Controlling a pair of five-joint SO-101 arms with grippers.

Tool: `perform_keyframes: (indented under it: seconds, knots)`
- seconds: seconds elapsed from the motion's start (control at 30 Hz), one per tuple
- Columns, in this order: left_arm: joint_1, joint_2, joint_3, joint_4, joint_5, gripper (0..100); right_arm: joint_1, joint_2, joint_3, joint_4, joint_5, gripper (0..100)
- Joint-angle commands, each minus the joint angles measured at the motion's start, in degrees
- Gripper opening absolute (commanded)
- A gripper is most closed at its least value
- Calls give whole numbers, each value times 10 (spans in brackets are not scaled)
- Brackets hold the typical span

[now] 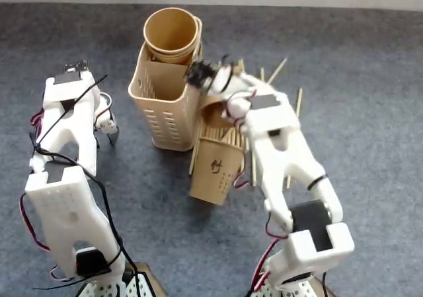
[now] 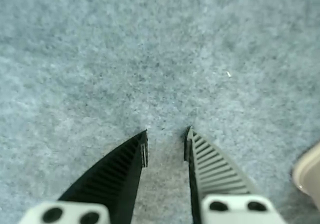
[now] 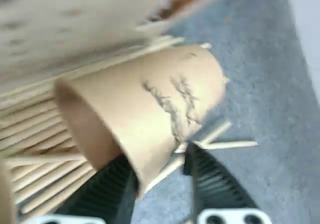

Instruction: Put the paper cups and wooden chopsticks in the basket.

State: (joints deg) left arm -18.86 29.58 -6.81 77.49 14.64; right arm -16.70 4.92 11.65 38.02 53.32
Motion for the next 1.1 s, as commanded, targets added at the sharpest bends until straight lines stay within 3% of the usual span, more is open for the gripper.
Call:
perform_keyframes:
  seconds: [0.0,0.3,0.53,0.9,1.07]
  knots:
    - [5,-24,1,-3,-1,140,33,-12,-96,17,-69,15]
    - [5,-24,1,-3,-1,140,36,-25,-482,315,-260,6]
    - [5,-24,2,-2,-1,140,19,-26,-725,408,-371,5]
    - [5,-24,2,-3,-1,140,-109,-25,-710,460,-512,5]
    - [5,-24,2,1,-1,140,-117,-25,-662,457,-549,5]
